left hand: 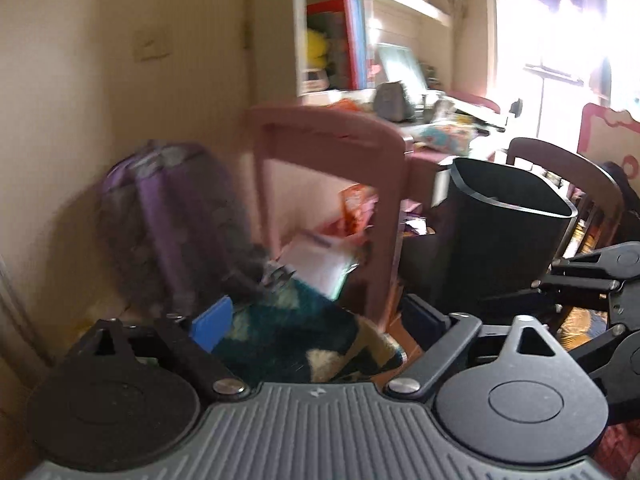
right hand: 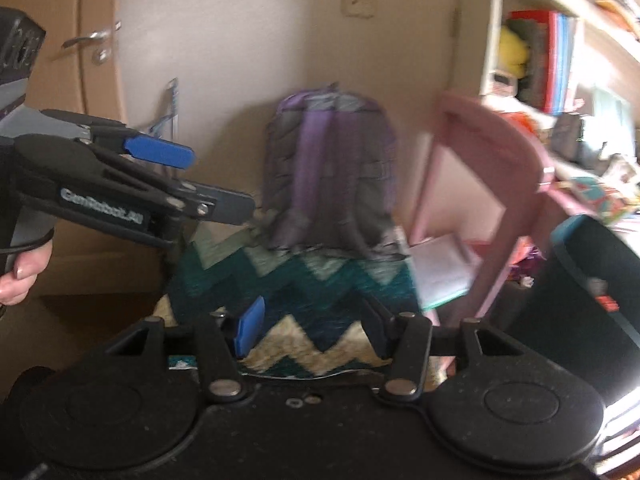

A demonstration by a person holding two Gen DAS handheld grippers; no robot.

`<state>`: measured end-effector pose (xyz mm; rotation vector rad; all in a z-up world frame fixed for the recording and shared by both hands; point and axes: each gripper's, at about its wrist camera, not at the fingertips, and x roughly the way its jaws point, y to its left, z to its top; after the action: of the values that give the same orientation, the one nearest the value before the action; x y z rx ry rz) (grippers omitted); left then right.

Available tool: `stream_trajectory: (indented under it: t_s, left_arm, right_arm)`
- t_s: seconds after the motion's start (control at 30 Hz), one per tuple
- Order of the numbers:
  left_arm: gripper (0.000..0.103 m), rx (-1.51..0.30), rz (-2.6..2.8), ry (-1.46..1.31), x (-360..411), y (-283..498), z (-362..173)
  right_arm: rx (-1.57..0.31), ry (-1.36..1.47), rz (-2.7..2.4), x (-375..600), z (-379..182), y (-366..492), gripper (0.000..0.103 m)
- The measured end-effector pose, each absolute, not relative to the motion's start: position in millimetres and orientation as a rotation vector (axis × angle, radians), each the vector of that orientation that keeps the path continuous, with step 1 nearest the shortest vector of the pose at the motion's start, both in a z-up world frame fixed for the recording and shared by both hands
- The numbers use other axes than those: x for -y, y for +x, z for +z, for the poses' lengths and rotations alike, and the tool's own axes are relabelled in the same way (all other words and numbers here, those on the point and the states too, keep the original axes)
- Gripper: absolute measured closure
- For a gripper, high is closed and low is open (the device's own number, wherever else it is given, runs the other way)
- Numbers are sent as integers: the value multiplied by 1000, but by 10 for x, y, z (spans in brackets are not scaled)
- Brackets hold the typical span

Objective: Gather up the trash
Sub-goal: 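Lower both tools toward the white paper and snack wrapper on the floor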

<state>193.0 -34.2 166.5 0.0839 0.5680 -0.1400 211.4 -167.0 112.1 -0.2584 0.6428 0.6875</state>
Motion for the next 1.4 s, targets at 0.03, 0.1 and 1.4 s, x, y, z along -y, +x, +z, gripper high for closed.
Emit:
stream_trajectory:
  t_s: [0.03, 0.1, 1.4]
  left_arm:
    - [9, -569, -125, 68, 192, 1881, 1599]
    - [9, -573, -95, 45, -50, 1803, 1476]
    - [3, -1301, -92, 151, -1925, 1824, -3821]
  right_arm:
    - [-653, -259, 706, 1558, 1044, 2119, 50]
    - [-674, -263, 733, 1336, 873, 2118, 50]
    - [-1220, -904, 1196, -1007, -4129, 1706, 50]
